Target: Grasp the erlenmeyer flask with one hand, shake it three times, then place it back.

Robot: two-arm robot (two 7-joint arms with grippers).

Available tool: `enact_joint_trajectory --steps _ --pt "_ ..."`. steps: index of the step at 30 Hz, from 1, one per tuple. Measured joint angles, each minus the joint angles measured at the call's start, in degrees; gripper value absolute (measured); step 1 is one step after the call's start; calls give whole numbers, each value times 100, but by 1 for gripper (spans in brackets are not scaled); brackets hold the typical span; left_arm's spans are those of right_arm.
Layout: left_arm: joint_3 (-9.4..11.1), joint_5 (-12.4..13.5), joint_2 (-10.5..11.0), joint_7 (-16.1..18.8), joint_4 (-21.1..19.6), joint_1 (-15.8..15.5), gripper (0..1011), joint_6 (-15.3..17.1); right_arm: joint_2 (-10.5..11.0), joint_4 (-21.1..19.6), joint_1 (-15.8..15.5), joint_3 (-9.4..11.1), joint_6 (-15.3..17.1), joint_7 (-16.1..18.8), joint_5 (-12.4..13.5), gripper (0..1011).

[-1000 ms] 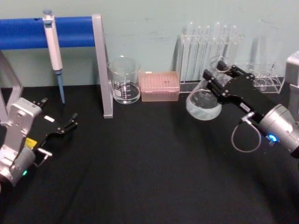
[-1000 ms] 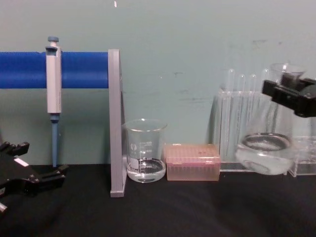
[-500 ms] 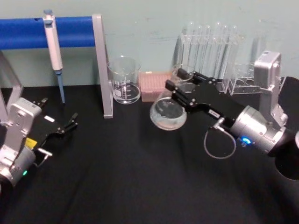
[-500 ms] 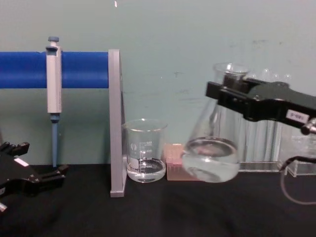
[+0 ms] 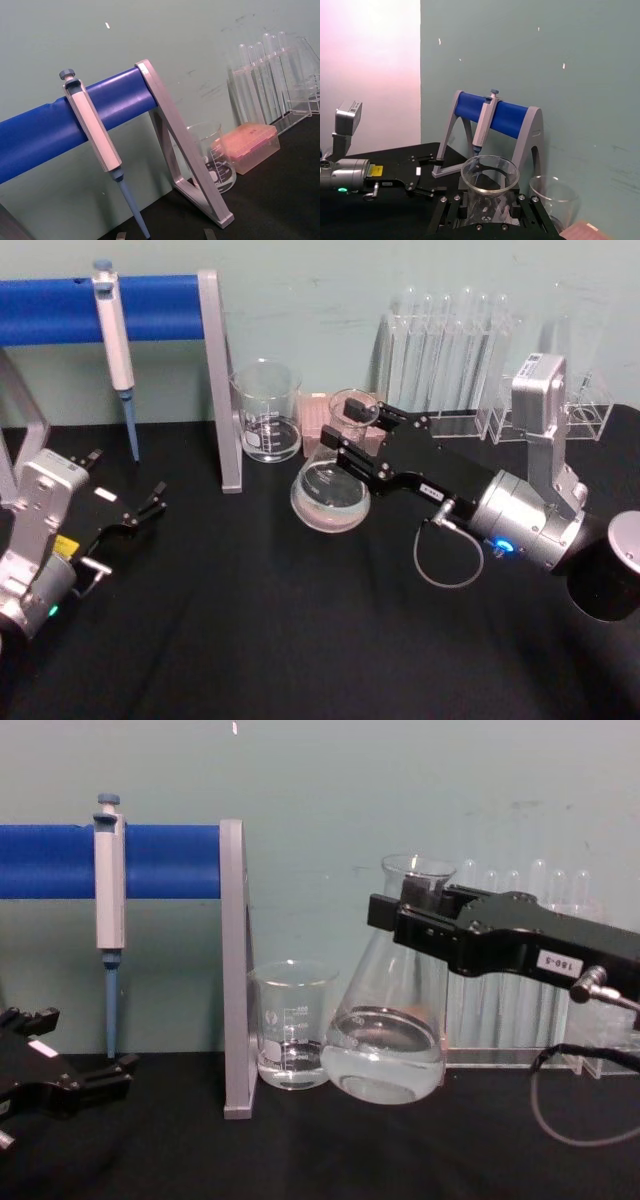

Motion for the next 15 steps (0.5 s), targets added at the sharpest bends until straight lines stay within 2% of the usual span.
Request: enact_joint_trajectory --steps 6,11,15 --pt "0 0 0 0 0 0 1001 0 51 5 -23 57 -30 -153 4 457" --pt "0 0 0 0 0 0 1001 0 131 -22 -109 245 -57 -394 -15 457" --pt "0 0 0 0 0 0 1001 0 235 -96 -265 521 -67 -683 -64 457"
